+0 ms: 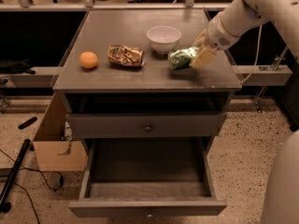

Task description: Pick green can from middle drawer and place on counter

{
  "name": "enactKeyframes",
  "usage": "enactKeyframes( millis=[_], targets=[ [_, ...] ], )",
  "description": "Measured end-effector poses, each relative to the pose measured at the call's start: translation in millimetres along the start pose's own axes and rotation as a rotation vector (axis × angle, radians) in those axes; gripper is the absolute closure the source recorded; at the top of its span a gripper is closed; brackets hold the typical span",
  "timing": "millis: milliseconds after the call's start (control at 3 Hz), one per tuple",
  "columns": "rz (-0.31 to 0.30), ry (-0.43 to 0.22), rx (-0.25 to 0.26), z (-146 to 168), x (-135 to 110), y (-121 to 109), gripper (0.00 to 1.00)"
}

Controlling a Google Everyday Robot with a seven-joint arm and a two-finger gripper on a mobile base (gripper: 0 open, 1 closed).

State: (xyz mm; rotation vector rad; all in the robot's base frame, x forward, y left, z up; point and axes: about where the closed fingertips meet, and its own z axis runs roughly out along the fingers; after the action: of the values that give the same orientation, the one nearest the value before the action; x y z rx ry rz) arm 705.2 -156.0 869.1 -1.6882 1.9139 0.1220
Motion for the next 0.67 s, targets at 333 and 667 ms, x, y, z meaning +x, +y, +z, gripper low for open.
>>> enactKeyframes(
  millis=[333,667],
  targets=[
    [0.0,0.0,0.0,0.0,0.0,0.0,0.16],
    [0.0,0.0,0.0,0.2,0.0,0.0,0.0]
  ],
)
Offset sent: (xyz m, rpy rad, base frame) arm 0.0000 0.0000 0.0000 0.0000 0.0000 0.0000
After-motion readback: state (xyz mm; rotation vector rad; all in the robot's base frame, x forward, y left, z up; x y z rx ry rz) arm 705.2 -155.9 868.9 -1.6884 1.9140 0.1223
